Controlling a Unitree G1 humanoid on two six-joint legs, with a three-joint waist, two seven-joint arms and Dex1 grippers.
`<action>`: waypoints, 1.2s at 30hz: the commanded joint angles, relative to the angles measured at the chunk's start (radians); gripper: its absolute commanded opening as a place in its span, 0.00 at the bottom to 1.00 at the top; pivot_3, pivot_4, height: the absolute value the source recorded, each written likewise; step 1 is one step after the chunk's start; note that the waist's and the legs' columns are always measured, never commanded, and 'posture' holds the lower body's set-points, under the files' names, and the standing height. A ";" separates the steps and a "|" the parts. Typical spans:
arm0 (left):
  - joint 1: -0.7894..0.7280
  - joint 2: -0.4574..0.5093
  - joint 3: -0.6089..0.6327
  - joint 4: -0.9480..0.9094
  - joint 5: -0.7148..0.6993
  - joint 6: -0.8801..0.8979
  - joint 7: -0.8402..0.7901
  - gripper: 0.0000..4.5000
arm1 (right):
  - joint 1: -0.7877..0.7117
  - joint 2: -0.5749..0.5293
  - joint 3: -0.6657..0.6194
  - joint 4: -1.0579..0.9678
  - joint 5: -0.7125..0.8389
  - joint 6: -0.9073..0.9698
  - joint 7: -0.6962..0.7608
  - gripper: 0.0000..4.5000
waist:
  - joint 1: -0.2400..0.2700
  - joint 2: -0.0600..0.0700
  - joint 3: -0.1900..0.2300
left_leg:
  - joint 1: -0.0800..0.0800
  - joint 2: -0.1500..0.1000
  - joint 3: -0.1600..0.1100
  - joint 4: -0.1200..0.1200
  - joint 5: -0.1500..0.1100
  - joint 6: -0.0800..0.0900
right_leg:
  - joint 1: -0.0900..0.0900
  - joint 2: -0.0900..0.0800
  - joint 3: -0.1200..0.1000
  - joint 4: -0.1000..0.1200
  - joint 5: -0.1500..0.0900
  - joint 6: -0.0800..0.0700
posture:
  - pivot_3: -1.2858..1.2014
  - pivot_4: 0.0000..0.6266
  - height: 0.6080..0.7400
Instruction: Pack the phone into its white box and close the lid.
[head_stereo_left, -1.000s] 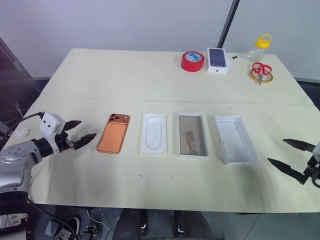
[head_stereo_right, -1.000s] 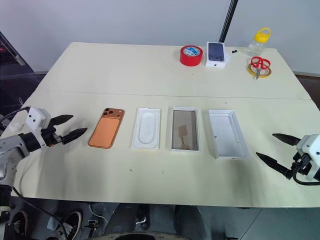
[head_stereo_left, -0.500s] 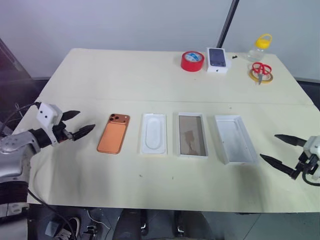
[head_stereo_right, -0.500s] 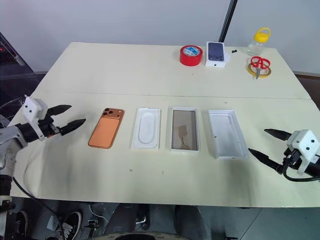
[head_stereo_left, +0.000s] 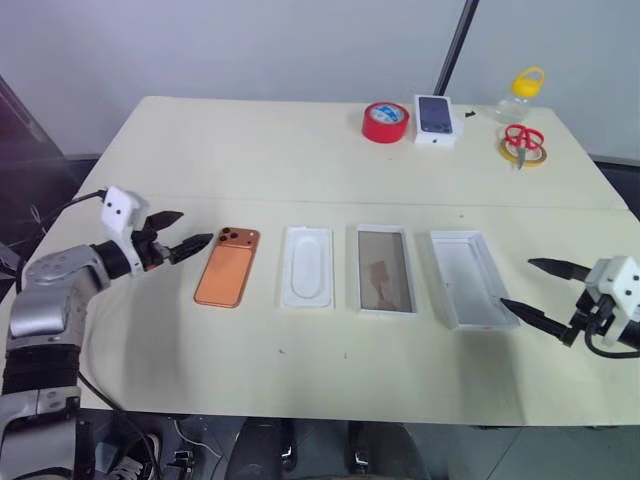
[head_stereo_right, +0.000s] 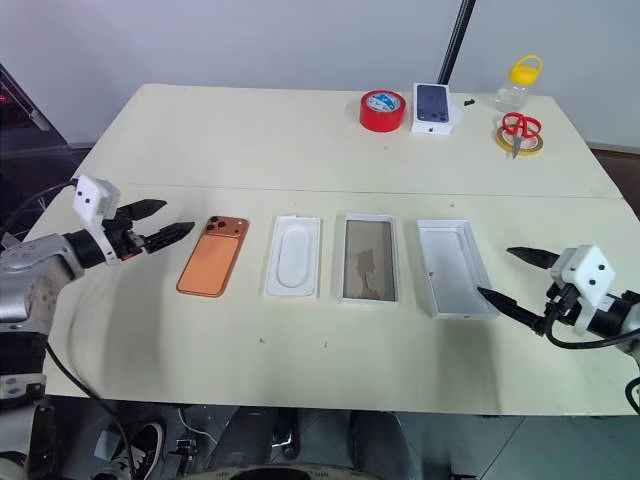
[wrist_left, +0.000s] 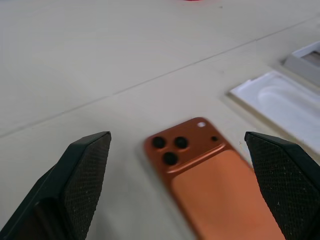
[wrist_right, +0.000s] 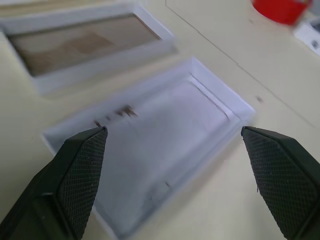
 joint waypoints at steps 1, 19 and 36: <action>-0.010 -0.036 -0.036 -0.142 -0.051 0.184 0.089 1.00 | -0.046 0.013 0.040 -0.113 0.021 0.021 -0.029 1.00 | 0.001 0.000 0.000 | 0.000 0.000 0.000 0.000 0.000 0.000 | 0.000 0.000 0.000 0.000 0.000 0.000 | 0.52 0.24 0.95; -0.138 -0.324 -0.088 -0.150 -0.237 0.915 0.355 1.00 | -0.086 0.091 0.185 -0.245 -0.021 0.036 -0.105 1.00 | 0.014 -0.002 0.001 | 0.001 -0.001 0.000 0.004 0.001 0.001 | 0.003 0.004 -0.002 0.002 0.002 0.006 | 0.52 0.24 0.95; -0.128 -0.439 -0.014 -0.087 -0.212 0.978 0.463 0.03 | -0.085 0.101 0.228 -0.279 -0.028 0.028 -0.115 1.00 | 0.028 0.000 -0.001 | 0.004 -0.002 0.000 0.004 0.000 0.002 | 0.008 0.000 -0.001 0.000 -0.001 0.002 | 0.52 0.24 0.95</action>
